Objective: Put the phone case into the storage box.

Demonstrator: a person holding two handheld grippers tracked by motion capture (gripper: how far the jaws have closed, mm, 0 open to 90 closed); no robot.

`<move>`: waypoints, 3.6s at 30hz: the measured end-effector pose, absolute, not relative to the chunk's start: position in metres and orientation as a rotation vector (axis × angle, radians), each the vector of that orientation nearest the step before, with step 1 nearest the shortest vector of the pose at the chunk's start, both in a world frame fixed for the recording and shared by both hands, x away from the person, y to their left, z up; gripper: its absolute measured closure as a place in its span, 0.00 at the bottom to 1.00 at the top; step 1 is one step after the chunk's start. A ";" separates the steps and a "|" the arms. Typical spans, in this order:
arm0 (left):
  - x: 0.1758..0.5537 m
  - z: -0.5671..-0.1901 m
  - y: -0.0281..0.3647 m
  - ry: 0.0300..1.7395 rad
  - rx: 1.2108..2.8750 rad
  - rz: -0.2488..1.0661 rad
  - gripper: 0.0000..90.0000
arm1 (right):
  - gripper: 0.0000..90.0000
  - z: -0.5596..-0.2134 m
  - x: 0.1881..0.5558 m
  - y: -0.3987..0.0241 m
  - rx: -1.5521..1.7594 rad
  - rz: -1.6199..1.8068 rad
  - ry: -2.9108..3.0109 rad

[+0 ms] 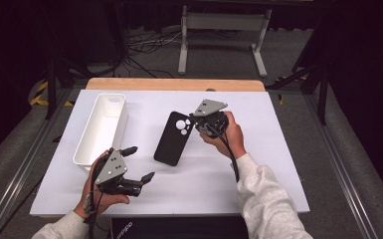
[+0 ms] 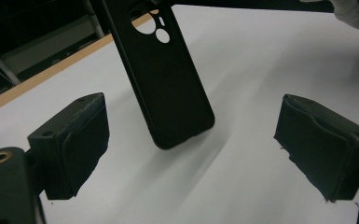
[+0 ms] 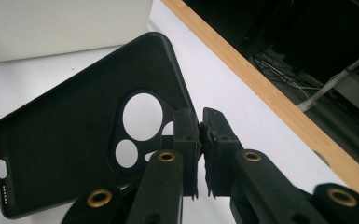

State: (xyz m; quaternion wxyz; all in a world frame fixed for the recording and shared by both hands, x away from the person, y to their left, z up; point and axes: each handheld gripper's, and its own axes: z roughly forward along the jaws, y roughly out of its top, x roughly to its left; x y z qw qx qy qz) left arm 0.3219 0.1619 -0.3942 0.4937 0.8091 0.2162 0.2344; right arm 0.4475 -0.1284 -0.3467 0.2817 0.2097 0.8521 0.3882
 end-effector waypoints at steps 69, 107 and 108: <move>0.380 -0.374 0.140 0.696 1.931 0.634 0.79 | 0.94 -0.344 0.373 -0.069 0.203 0.807 2.157; 0.373 -0.359 0.146 0.670 1.814 0.650 0.92 | 0.90 -0.334 0.370 -0.072 0.232 0.898 2.102; 0.373 -0.359 0.146 0.671 1.810 0.651 0.92 | 0.89 -0.334 0.370 -0.072 0.236 0.908 2.102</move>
